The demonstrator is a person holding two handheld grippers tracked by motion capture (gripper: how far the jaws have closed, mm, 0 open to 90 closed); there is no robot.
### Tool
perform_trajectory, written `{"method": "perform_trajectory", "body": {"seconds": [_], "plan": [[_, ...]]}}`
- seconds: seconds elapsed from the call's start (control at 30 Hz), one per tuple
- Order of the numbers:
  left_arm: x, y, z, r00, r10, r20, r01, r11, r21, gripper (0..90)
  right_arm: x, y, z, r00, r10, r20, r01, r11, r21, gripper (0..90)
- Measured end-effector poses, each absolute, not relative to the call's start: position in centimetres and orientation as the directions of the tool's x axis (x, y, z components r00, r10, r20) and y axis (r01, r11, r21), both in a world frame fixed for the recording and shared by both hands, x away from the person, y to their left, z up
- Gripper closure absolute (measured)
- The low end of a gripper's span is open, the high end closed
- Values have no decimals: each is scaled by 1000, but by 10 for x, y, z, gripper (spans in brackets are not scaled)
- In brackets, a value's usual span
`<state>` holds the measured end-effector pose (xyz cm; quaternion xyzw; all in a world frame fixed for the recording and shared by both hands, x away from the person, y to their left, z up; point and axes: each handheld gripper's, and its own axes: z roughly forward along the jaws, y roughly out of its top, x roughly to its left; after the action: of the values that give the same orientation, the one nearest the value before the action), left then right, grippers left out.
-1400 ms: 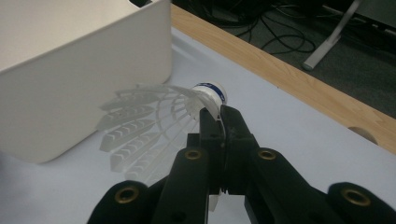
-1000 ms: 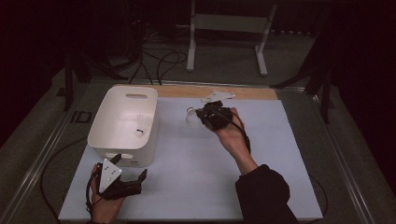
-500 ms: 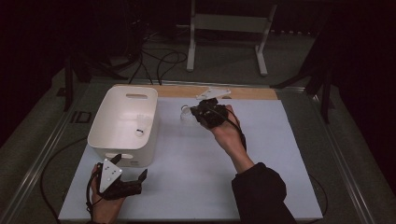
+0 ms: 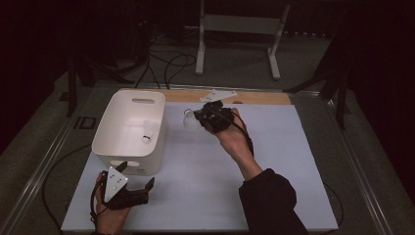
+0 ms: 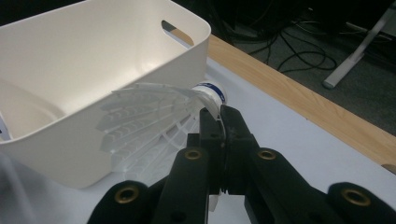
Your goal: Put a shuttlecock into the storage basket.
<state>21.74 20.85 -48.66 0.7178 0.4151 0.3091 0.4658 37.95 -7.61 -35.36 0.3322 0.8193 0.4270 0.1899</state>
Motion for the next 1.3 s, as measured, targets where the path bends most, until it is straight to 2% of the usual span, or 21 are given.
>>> {"method": "perform_trajectory", "body": {"seconds": [1.3], "plan": [[217,209,-487,466,883,59,306,-223,925,1,385,-47,-342,-736,677,17,374,385,843,890]]}}
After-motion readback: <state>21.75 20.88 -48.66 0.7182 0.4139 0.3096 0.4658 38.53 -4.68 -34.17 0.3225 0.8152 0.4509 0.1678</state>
